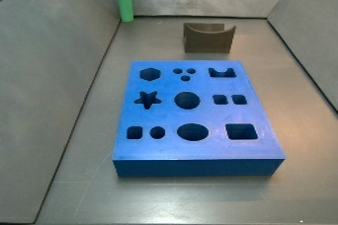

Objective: Pick up the oval object. Move up. Move to above the board. Insert the oval object.
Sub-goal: Pick up the oval object.

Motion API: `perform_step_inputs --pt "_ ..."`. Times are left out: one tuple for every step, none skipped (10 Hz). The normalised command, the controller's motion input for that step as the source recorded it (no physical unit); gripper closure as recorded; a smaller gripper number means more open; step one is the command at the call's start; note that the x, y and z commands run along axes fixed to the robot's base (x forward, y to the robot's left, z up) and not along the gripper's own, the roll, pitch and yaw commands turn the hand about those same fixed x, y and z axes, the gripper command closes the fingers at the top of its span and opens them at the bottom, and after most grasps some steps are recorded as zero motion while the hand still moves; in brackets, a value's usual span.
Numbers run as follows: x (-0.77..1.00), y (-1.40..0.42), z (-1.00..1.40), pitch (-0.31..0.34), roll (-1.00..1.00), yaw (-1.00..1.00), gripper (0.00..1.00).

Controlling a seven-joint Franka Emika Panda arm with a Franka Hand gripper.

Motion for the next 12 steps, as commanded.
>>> perform_step_inputs --pt "-0.57 0.51 0.00 0.000 -0.12 0.00 0.00" --pt "-0.75 0.78 0.00 -0.024 -0.15 0.23 0.00" --pt "-0.82 0.66 0.00 -0.030 -0.11 0.23 0.00" --pt "-0.84 0.47 0.00 -0.031 -0.09 0.29 0.00" --pt "-0.72 0.41 0.00 -0.029 -0.08 0.41 0.00" --pt "-0.62 0.39 -0.03 -0.027 -0.06 0.51 0.00" --pt "-0.55 0.40 -0.06 -0.027 -0.05 0.56 0.00" --pt "-0.47 0.43 -0.11 -0.034 -0.04 0.61 0.00" --pt "-0.47 0.47 -0.14 -0.043 -0.04 0.59 0.00" --pt "-0.41 0.55 -0.11 -0.050 -0.06 0.60 0.00" --pt "-0.25 0.59 -0.10 -0.059 -0.06 0.70 0.00" --pt "-0.27 0.59 -0.14 -0.063 -0.04 0.68 0.00"
